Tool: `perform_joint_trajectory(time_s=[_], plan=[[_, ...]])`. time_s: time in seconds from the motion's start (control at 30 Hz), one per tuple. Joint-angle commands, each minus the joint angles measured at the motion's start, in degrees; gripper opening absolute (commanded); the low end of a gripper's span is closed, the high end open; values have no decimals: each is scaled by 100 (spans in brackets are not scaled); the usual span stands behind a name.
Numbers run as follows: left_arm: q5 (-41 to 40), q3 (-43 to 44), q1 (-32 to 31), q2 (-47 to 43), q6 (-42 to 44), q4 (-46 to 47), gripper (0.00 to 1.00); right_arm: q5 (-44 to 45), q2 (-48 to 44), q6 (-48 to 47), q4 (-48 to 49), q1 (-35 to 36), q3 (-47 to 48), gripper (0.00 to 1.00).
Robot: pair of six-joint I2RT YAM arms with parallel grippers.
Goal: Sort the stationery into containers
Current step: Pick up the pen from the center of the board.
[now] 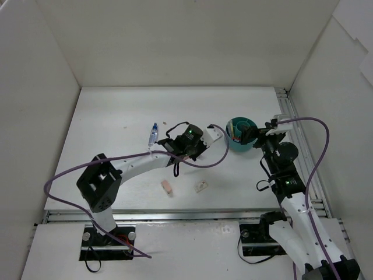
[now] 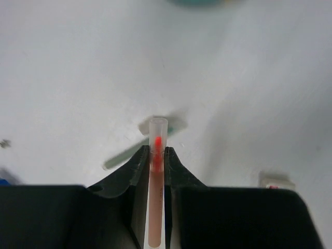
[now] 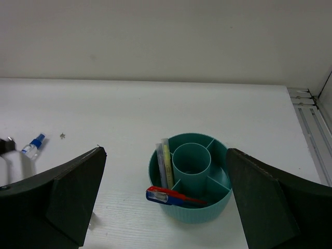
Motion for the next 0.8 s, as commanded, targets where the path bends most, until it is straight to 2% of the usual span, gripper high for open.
perform_joint_trajectory(time_s=[0.0, 0.23, 0.33, 0.5, 0.53, 0.63, 0.77], plan=[[368, 347, 303, -680, 91, 1184, 0, 188, -205, 16, 408, -26, 108, 98], [870, 1033, 603, -234, -576, 2880, 0, 285, -214, 87, 478, -26, 64, 98], [685, 1393, 603, 82, -1173, 3556, 0, 329, -249, 104, 487, -35, 46, 98], [265, 1490, 603, 584, -2104, 5025, 0, 539, -390, 113, 522, -44, -59, 98], [20, 1630, 603, 768, -2654, 5210, 0, 566, -407, 104, 522, -52, -68, 98], [114, 1894, 603, 1129, -3053, 5589, 0, 716, -504, 131, 513, -44, -129, 98], [-395, 1965, 453, 1463, -3336, 6072, 0, 733, -706, 104, 522, -53, -191, 98]])
